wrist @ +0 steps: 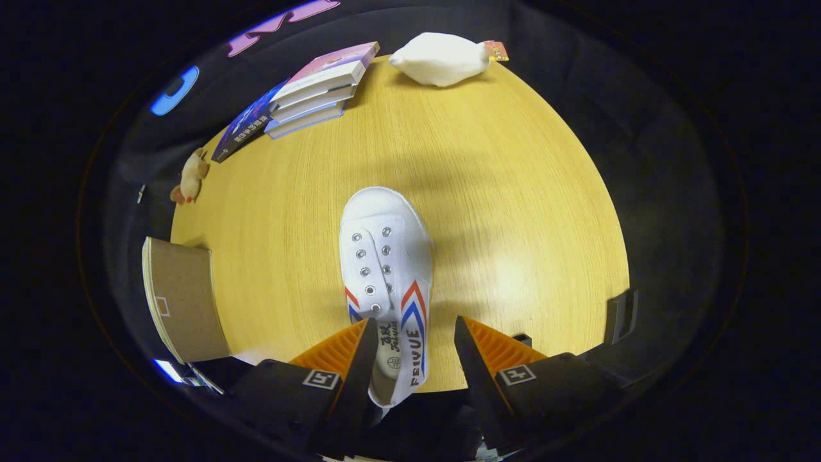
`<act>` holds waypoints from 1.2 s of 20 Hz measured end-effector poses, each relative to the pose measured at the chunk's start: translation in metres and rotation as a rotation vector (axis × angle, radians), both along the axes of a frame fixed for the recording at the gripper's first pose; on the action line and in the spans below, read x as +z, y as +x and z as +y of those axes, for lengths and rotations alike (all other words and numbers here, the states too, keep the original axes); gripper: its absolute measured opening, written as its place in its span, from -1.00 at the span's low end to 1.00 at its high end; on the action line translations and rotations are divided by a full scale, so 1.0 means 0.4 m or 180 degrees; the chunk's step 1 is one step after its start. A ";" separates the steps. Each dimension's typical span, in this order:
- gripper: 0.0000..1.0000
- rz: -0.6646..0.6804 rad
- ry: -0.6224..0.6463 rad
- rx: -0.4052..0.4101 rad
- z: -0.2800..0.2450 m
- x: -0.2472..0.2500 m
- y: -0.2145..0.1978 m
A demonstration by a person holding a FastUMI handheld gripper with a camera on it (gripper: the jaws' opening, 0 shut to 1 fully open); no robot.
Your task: Open the storage box then place both shoes into the box .Put the left shoe in first, then the right shoe, with the right side of both shoes facing outward in a uniform manner.
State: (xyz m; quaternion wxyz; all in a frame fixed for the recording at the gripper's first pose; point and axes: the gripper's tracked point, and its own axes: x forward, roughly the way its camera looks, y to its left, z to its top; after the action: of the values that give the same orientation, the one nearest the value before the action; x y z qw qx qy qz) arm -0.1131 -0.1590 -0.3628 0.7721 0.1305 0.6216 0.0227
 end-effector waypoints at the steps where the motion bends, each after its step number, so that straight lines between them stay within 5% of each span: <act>1: 0.45 0.0003 -0.0029 0.0055 0.004 -0.011 0.008; 7: 0.00 0.0062 -0.0252 0.0320 0.017 -0.056 0.040; 8: -0.37 0.0036 -0.0287 0.0402 0.024 -0.061 0.047; 9: -0.38 -0.0004 -0.0328 0.0500 0.025 -0.056 0.047; 10: -0.62 -0.0033 -0.0343 0.0586 0.020 -0.054 0.041; 12: -0.80 -0.0078 -0.0206 0.0454 0.018 -0.032 0.042; 19: -0.89 -0.0322 0.0309 0.0069 0.065 0.093 0.079; 24: -0.89 -0.0133 0.0008 0.0044 0.007 0.046 0.066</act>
State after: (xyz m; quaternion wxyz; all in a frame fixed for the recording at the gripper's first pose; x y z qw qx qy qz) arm -0.0869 -0.1562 -0.3442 0.7846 0.1266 0.6061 0.0316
